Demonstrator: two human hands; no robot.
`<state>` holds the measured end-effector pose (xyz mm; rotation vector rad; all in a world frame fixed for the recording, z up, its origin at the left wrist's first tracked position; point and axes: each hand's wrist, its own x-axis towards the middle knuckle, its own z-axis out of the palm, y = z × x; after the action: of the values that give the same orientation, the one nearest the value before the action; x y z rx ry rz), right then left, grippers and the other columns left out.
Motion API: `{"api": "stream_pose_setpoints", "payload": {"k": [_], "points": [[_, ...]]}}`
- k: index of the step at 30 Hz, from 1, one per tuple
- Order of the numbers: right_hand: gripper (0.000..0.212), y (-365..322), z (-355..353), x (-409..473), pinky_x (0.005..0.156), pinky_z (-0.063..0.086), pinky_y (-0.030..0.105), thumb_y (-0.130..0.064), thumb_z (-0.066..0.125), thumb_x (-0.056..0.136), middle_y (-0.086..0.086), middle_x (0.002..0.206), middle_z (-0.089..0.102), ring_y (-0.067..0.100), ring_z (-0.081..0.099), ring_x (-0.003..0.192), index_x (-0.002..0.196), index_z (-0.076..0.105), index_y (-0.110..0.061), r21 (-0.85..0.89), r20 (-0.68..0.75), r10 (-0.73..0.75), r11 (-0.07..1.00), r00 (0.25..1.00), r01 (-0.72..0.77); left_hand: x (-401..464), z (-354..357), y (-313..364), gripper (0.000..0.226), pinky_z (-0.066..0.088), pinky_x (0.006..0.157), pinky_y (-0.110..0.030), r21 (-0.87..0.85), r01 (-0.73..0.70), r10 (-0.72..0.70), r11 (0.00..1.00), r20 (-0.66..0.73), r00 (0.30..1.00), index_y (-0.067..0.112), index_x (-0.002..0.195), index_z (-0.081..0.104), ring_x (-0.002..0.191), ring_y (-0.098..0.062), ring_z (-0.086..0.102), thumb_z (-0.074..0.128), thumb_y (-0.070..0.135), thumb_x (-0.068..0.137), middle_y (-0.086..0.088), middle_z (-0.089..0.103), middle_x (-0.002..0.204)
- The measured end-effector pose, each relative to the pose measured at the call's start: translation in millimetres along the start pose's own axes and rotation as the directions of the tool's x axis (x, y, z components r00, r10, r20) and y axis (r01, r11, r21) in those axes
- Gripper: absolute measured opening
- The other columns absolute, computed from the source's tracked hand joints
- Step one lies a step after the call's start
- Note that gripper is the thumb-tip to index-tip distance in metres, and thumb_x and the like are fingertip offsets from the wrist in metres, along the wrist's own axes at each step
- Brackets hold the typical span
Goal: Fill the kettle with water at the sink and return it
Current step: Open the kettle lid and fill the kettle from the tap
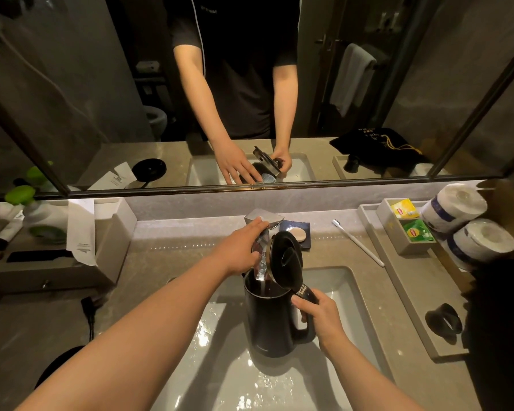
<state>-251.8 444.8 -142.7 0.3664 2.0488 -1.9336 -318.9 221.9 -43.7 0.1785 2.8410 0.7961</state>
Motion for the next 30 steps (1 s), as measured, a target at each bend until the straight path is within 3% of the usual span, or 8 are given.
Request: {"api": "stream_pose_setpoints", "payload": {"k": [6, 10, 18, 24, 30], "points": [[0.019, 4.6, -1.6, -1.4, 0.052, 0.049, 0.025, -0.033, 0.08, 0.069, -0.005, 0.054, 0.062, 0.01, 0.054, 0.05, 0.071, 0.07, -0.017, -0.004, 0.013, 0.001, 1.0, 1.0, -0.001, -2.2, -2.7, 4.0, 0.08, 0.033, 0.112, -0.04, -0.011, 0.002, -0.002, 1.0, 0.001, 1.0, 0.031, 0.151, 0.021, 0.144, -0.023, 0.028, 0.06, 0.008, 0.084, 0.004, 0.016, 0.162], [0.017, 5.7, -2.8, -1.4, 0.051, 0.048, 0.026, -0.023, 0.081, 0.076, -0.004, 0.054, 0.06, 0.013, 0.052, 0.051, 0.071, 0.068, -0.013, -0.003, 0.019, -0.006, 1.0, 1.0, 0.006, -3.7, -3.6, 7.0, 0.08, 0.036, 0.11, -0.042, -0.012, 0.013, -0.013, 1.0, 0.006, 1.0, 0.031, 0.151, 0.022, 0.143, -0.025, 0.03, 0.061, 0.008, 0.085, 0.003, 0.016, 0.162], [0.032, 2.5, -3.9, -3.1, 0.051, 0.044, 0.028, -0.027, 0.082, 0.063, 0.002, 0.055, 0.057, 0.014, 0.049, 0.048, 0.076, 0.064, -0.004, 0.048, 0.027, -0.005, 0.999, 1.0, 0.004, -6.3, -7.3, 10.7, 0.073, 0.047, 0.1, -0.047, -0.013, -0.014, 0.014, 1.0, 0.019, 1.0, 0.028, 0.146, 0.029, 0.132, -0.028, 0.044, 0.06, 0.007, 0.083, -0.001, 0.031, 0.155], [0.042, 6.1, -4.0, -1.9, 0.052, 0.046, 0.029, -0.031, 0.082, 0.063, 0.002, 0.057, 0.059, 0.012, 0.052, 0.049, 0.08, 0.065, 0.004, 0.026, 0.006, 0.001, 1.0, 1.0, -0.001, -5.5, -6.6, 10.4, 0.075, 0.045, 0.103, -0.047, -0.017, -0.011, 0.011, 1.0, 0.023, 1.0, 0.028, 0.147, 0.027, 0.136, -0.027, 0.039, 0.061, 0.007, 0.084, -0.001, 0.027, 0.158], [0.037, 6.7, -4.3, -2.5, 0.051, 0.047, 0.028, -0.034, 0.081, 0.062, 0.001, 0.057, 0.06, 0.012, 0.053, 0.05, 0.076, 0.066, -0.004, 0.019, 0.005, -0.003, 1.0, 1.0, 0.002, -6.6, -6.4, 11.5, 0.079, 0.042, 0.106, -0.045, 0.0, -0.003, 0.003, 1.0, 0.012, 1.0, 0.029, 0.15, 0.023, 0.14, -0.026, 0.034, 0.061, 0.007, 0.084, 0.002, 0.017, 0.162]]}}
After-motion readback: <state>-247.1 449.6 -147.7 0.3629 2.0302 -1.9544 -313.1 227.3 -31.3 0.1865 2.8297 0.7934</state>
